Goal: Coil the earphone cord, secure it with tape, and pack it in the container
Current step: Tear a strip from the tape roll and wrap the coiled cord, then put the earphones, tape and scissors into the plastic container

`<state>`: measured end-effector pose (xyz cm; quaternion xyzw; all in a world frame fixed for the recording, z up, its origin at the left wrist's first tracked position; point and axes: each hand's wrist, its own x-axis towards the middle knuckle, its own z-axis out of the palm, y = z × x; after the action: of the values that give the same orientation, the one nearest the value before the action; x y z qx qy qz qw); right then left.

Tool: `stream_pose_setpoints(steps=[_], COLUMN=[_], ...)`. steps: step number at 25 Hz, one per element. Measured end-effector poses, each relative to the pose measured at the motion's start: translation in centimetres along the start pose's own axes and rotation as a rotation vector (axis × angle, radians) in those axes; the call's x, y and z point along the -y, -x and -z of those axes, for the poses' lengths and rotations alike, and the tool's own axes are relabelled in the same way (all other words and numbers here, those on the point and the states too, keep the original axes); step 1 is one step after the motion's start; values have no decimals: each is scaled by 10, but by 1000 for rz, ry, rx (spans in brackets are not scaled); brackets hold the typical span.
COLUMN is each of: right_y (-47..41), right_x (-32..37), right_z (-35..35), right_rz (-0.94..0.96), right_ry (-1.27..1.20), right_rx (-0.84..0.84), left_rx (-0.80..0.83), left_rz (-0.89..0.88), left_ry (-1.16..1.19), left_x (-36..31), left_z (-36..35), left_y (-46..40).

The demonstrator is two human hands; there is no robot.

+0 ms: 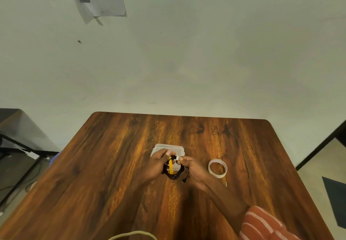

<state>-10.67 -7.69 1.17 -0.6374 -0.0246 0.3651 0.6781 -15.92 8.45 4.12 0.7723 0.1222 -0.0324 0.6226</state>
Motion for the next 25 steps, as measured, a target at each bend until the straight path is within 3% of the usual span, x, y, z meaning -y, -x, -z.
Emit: stream_pose_setpoints(steps=[5,7,9,14,19,25], right_y=[-43,-61,-71,-83,-71,-12], right_x=[-17,-23,-25,-30,-52,-99], right_z=[1,4,5,7,18,40], right_rz=[-118,-147,-165,-97,-103,-170], right_ry=[-3,3,1,14,-77,-187], right_rx=[-75,-122,-148,-169,-167,-193], left_rx=[-170,-349,-420,-270,-423,-431], left_rz=[195,173,203,277,296,340], left_ry=[106,-3,-142,-227,-308,-420], left_x=[40,59,74,102,114,118], left_z=[18,29,39,38,16,-15], left_y=[-47,-71,-89,-113,-98,-47])
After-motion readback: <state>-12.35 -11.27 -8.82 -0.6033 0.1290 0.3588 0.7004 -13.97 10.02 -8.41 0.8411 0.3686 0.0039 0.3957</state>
